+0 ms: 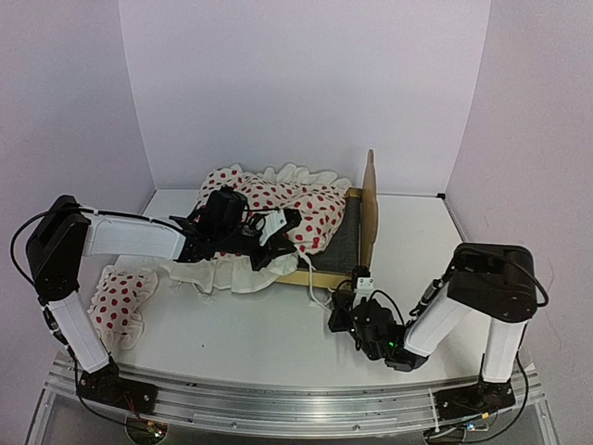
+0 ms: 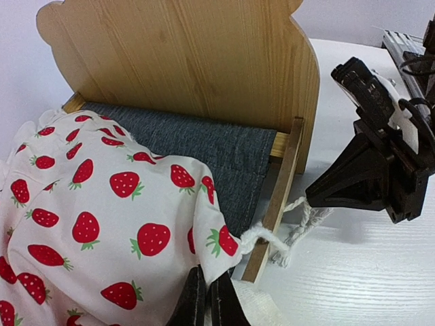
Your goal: Set up the pet bed
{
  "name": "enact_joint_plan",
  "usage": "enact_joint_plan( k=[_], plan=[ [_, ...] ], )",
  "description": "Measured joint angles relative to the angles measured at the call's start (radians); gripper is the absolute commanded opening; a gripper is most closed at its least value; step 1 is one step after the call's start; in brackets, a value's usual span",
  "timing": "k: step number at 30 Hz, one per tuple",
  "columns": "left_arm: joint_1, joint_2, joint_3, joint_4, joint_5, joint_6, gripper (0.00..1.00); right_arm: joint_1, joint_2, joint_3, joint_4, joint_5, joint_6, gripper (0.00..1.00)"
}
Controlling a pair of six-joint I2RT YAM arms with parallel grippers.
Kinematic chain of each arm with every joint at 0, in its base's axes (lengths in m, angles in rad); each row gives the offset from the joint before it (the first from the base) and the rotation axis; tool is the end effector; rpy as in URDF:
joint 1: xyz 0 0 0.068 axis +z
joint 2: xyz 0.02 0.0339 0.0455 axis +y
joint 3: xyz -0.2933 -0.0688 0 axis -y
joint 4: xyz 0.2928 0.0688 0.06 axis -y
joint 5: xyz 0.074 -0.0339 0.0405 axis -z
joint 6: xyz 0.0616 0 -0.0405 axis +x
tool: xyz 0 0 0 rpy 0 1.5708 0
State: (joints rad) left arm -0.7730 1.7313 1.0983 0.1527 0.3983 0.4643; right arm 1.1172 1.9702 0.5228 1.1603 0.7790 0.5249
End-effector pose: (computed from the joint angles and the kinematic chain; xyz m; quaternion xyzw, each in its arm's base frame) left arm 0.3086 -0.3344 0.2178 0.5696 0.6233 -0.2453 0.4763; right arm 0.1891 0.2890 0.0672 0.0012 0.7751 0.1981 0.6000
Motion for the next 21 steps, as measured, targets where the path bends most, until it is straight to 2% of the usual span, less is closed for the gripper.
enact_joint_plan(
  k=[4,11,21],
  plan=[
    [-0.036,0.050,0.019,0.017,0.001,-0.021,0.00,0.001,-0.114,-0.048,-0.156,-0.049,0.090,0.00],
    [-0.077,0.140,0.138,0.004,0.021,-0.043,0.00,0.000,-0.260,-0.061,-0.461,-0.128,0.237,0.00],
    [-0.101,0.187,0.212,-0.030,0.139,-0.054,0.00,0.001,-0.385,-0.052,-0.682,-0.164,0.311,0.00]
  ],
)
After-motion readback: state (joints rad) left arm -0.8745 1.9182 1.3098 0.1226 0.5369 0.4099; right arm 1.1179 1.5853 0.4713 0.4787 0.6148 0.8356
